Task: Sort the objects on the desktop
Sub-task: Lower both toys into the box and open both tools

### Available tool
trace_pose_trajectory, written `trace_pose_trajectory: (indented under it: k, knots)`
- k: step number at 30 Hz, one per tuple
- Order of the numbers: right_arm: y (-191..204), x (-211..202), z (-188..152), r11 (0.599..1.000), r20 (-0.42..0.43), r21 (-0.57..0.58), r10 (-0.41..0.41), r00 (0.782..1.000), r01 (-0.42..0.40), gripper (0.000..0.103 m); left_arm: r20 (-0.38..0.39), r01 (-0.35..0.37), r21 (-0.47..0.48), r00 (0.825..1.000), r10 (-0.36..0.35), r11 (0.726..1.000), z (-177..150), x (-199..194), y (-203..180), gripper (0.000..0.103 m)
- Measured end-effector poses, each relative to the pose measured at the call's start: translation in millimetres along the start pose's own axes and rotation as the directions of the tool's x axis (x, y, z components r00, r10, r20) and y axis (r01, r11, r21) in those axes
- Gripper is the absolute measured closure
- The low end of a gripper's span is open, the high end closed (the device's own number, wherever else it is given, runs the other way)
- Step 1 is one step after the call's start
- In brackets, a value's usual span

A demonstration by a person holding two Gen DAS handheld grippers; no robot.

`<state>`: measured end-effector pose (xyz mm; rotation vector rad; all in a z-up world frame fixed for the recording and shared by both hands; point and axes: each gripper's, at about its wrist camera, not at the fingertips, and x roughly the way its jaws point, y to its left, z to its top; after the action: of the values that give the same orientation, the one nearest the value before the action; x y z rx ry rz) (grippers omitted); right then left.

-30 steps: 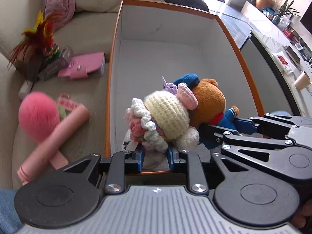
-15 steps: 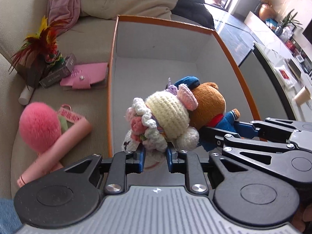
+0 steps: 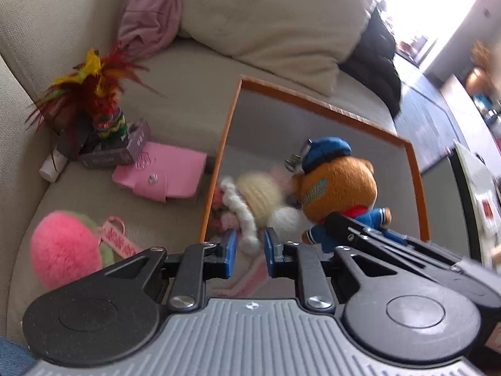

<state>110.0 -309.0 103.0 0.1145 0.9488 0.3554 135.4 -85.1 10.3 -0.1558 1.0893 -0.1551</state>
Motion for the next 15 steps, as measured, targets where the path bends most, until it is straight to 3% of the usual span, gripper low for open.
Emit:
trace_pose_trajectory:
  k: [3,6,15]
  knots:
    - [-1.1,10.9,6.6,1.000,0.005,0.024,-0.018,1.000,0.018,0.068,0.015,-0.020,-0.001,1.000,0.020,1.000,8.7,7.5,-3.2,0.083]
    - [-0.2,16.7,8.6,0.999,0.003,0.016,-0.034,0.999,0.034,0.068,0.010,0.012,0.007,1.000,-0.012,1.000,11.2,6.6,0.7,0.083]
    - [5.8,4.1,-12.3,0.984,0.006,0.022,-0.175,0.984,0.175,0.067,0.095,0.062,0.153,0.992,-0.077,0.986,0.7,-32.4,7.7,0.082]
